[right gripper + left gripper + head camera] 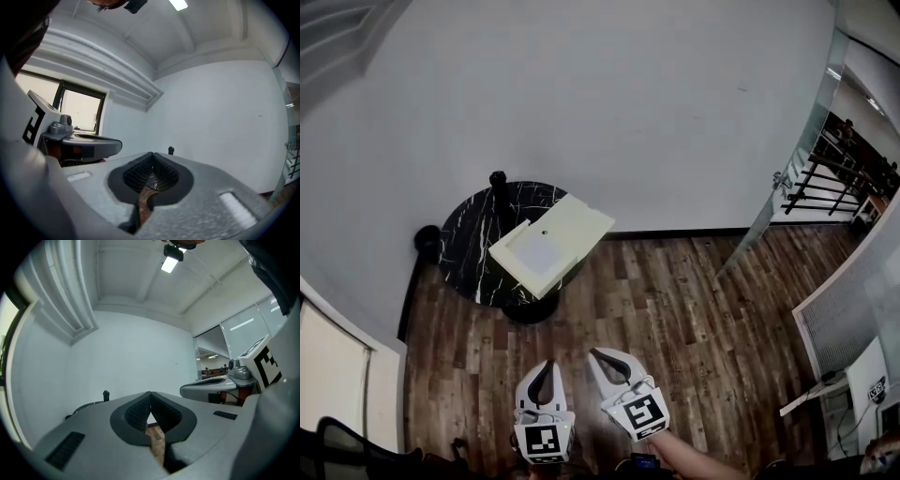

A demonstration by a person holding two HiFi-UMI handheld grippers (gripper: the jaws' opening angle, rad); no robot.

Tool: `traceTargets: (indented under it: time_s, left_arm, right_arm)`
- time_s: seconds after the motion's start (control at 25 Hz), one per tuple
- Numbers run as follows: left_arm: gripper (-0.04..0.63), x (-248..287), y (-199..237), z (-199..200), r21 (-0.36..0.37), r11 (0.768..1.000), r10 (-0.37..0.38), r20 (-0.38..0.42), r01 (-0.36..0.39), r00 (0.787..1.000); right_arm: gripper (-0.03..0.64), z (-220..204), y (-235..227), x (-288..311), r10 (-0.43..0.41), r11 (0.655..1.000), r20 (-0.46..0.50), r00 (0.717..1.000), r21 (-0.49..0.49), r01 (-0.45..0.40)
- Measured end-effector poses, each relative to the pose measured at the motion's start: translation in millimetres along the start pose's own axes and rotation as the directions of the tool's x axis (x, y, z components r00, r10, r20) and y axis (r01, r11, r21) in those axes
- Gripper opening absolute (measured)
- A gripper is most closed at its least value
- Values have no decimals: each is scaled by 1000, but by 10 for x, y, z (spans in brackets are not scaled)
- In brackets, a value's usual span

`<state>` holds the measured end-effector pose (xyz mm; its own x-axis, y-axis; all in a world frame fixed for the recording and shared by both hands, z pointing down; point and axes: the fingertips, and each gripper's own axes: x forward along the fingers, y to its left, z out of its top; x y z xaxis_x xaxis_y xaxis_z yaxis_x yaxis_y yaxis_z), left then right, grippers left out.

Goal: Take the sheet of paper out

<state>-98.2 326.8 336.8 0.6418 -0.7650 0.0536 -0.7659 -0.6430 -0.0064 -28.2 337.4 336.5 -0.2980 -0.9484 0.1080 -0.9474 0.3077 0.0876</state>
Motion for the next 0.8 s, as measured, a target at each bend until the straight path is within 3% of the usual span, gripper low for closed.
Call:
traceTargets:
  time_s: [0.12, 0.32, 0.68, 0.8]
  left_arm:
    - [5, 196, 378, -51, 42, 999, -11, -2, 11, 1000]
    - [5, 449, 876, -100, 29, 999, -34, -27, 34, 999]
    - [5, 710, 1653, -245, 48, 996, -67, -46, 69, 997]
    - [5, 814, 1810, -293, 13, 999, -50, -59, 50, 997]
  right_arm:
    - [-2, -12, -103, 329, -20, 1000, -14, 1000, -12, 20]
    - [0, -48, -294, 808, -69, 997, -46, 997, -39, 67]
    - [0, -141, -382, 1377, -35, 998, -95, 995, -60, 30]
    - [0, -213, -439, 1475, -23, 999, -105, 994, -51, 18]
